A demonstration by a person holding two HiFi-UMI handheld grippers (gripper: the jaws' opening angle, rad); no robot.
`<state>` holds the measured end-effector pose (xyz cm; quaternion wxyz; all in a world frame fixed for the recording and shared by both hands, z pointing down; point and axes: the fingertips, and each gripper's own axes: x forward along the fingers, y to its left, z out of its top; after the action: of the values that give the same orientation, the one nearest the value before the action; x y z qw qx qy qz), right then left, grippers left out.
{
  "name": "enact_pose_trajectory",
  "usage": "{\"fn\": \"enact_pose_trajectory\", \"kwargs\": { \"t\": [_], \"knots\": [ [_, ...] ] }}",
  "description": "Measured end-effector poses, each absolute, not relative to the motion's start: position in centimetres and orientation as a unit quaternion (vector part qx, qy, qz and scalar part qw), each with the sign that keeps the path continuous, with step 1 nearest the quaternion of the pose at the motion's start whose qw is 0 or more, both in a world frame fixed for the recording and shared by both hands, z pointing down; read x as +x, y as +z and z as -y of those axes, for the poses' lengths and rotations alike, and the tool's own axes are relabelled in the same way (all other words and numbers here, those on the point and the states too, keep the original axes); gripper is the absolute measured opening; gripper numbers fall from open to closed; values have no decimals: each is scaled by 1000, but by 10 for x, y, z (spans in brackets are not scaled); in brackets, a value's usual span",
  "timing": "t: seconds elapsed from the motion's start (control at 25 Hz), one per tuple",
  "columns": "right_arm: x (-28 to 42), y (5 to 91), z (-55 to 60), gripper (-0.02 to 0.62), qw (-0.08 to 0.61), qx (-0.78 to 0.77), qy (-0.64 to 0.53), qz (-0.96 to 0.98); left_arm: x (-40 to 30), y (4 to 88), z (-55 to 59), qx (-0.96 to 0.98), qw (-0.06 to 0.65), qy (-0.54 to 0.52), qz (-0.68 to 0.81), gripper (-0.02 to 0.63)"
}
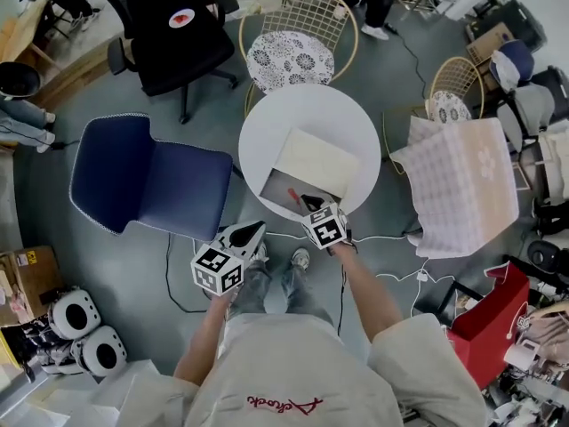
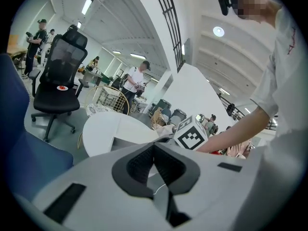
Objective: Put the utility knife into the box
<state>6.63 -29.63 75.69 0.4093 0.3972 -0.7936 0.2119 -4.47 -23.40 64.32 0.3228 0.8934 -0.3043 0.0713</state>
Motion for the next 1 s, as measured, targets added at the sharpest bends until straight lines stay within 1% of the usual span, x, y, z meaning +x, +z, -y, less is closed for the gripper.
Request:
{"fn": "enact_pose_trajectory", "kwargs": {
  "t": [0.12,0.4,0.8,1.0],
  "knots": [
    [65,737,298,17,379,425,211,795,-43,635,237,902,312,71,288,9],
    [83,676,297,17,280,510,218,784,-30,615,250,926,280,73,242,11],
    [127,620,246,17,184,593,205,756,3,592,246,950,236,83,186,11],
    [144,608,197,17,154,612,202,749,12,585,220,952,225,90,186,11]
  ]
}}
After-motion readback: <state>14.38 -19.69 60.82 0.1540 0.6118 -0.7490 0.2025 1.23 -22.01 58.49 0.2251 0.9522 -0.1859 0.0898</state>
